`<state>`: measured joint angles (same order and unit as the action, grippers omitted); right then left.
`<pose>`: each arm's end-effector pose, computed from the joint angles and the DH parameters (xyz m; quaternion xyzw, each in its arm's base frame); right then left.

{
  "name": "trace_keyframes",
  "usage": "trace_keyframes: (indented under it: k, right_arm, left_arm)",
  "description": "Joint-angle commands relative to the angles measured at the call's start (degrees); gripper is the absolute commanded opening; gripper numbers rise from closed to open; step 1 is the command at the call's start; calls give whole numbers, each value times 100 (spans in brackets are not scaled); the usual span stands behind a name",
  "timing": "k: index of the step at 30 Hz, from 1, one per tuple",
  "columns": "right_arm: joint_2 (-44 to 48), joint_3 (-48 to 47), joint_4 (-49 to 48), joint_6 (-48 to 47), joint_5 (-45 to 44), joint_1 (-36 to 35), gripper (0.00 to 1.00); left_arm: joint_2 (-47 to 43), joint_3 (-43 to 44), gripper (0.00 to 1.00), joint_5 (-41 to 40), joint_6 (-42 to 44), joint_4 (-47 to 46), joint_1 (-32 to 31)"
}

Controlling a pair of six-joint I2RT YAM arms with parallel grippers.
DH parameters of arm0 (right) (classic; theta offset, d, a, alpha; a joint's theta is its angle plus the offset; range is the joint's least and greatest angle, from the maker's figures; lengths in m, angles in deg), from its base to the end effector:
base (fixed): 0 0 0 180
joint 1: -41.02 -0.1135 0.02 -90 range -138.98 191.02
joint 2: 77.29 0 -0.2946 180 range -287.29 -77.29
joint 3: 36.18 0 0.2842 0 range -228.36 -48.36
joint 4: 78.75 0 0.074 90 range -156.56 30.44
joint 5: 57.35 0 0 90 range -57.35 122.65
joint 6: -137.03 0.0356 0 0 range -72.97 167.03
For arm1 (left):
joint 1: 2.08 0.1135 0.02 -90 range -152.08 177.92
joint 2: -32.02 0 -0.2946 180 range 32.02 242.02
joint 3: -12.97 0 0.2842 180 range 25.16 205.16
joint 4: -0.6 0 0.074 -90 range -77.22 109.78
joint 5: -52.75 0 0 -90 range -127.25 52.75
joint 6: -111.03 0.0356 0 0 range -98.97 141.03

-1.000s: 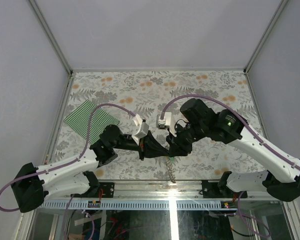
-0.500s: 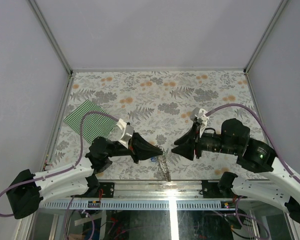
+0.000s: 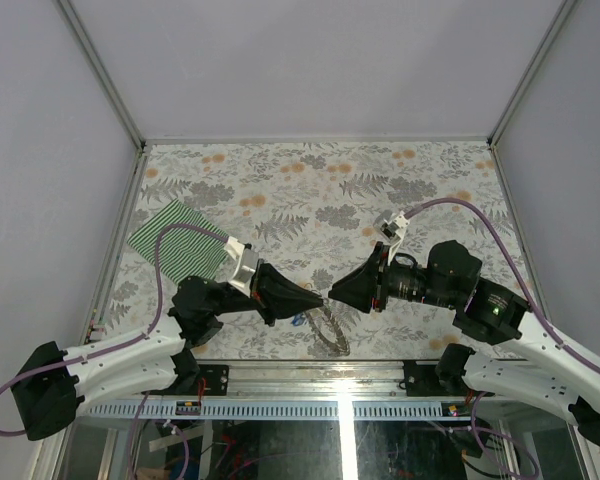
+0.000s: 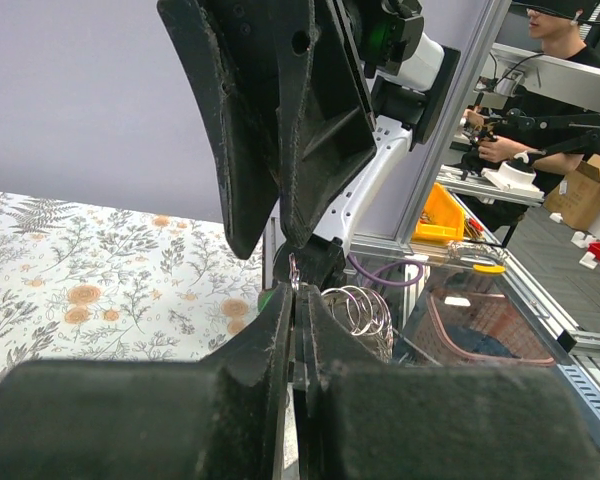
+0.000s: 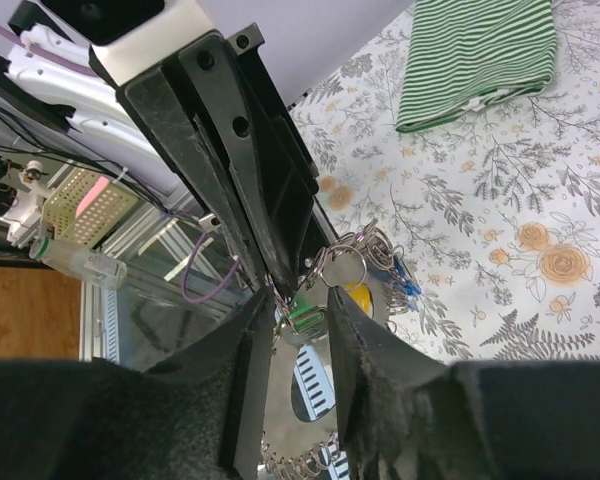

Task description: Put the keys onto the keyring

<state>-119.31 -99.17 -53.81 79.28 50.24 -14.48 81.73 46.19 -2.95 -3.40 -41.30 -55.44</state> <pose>0.0898 0.1496 0.4049 -0.2478 0.6867 0.5478 0.4085 0.1005 -0.1688 0.3019 0.3689 0.4321 -0.6298 0.5297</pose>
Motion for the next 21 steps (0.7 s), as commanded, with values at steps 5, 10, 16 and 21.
trace_keyframes:
  k: [5, 10, 16, 21]
  right_arm:
    - [-47, -28, -518, 159, 288, -31, 31]
    - [-105, -44, -399, 107, 382, -30, 36]
    - [-136, -44, -322, 61, 484, -30, 22]
    - [-130, -72, -299, -8, 500, -31, 8]
  left_arm:
    - [-128, 95, 0, -157, 47, -525, -37]
    - [-133, 129, 0, -159, 85, -456, -41]
    - [-137, 146, 0, -162, 106, -441, -38]
    - [-146, 222, 0, -134, 183, -300, -34]
